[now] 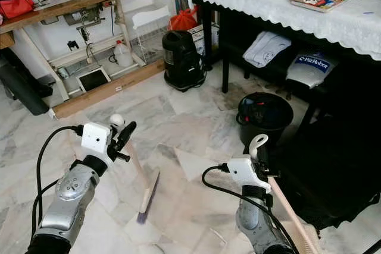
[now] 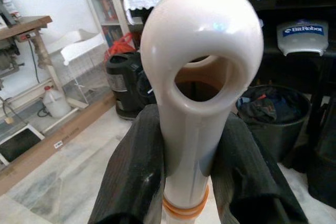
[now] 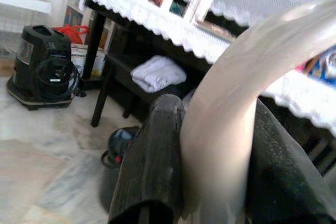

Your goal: Sweep floor

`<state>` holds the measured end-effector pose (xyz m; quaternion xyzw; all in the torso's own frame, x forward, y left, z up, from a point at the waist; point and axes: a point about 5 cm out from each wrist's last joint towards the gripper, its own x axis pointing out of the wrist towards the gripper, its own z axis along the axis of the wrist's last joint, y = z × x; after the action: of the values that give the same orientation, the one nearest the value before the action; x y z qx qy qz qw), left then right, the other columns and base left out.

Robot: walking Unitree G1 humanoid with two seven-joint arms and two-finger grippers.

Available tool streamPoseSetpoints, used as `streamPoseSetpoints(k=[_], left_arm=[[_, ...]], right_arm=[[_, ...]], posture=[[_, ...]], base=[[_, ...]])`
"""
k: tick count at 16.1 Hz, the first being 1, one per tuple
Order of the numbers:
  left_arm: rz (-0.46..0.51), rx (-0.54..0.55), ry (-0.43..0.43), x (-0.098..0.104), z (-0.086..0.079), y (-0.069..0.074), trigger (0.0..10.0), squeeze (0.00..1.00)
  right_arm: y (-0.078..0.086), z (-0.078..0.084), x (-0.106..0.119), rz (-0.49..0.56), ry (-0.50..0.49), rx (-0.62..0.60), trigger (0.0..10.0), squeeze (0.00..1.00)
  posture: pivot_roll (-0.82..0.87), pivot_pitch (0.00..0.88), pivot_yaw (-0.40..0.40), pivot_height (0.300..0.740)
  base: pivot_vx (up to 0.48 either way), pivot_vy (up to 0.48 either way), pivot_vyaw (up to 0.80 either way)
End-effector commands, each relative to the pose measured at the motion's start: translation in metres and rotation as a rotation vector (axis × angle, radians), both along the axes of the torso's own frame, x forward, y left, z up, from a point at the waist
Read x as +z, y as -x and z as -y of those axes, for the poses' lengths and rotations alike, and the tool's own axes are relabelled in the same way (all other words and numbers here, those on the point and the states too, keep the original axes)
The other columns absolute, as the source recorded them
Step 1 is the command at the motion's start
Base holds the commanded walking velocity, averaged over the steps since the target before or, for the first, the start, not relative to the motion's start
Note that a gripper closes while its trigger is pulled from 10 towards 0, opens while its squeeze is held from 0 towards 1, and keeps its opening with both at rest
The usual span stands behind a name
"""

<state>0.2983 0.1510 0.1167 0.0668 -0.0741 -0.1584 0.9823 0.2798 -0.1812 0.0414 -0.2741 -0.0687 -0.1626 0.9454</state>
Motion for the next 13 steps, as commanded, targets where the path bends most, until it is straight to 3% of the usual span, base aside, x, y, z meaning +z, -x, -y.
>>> streamPoseSetpoints(k=[1,3,13], left_arm=[[0.045,0.001,0.002,0.0111,-0.0042,0.0001,10.0,0.0],[0.043,-0.001,0.004,0.0109,-0.0036,0.0005,10.0,0.0],[0.039,-0.003,0.015,0.0104,-0.0014,0.0018,10.0,0.0]], right_arm=[[-0.0052,-0.0003,0.0068,0.031,-0.126,-0.025,10.0,0.0],[-0.0055,0.0044,0.0076,0.04,-0.171,-0.067,10.0,0.0],[-0.0024,0.0068,0.0041,0.028,-0.136,-0.064,10.0,0.0]], posture=[[-0.04,0.051,0.137,0.74],[-0.04,0.055,0.136,0.74],[-0.04,0.064,0.128,0.74]], base=[[0.0,0.0,0.0],[0.0,0.0,0.0],[0.0,0.0,0.0]])
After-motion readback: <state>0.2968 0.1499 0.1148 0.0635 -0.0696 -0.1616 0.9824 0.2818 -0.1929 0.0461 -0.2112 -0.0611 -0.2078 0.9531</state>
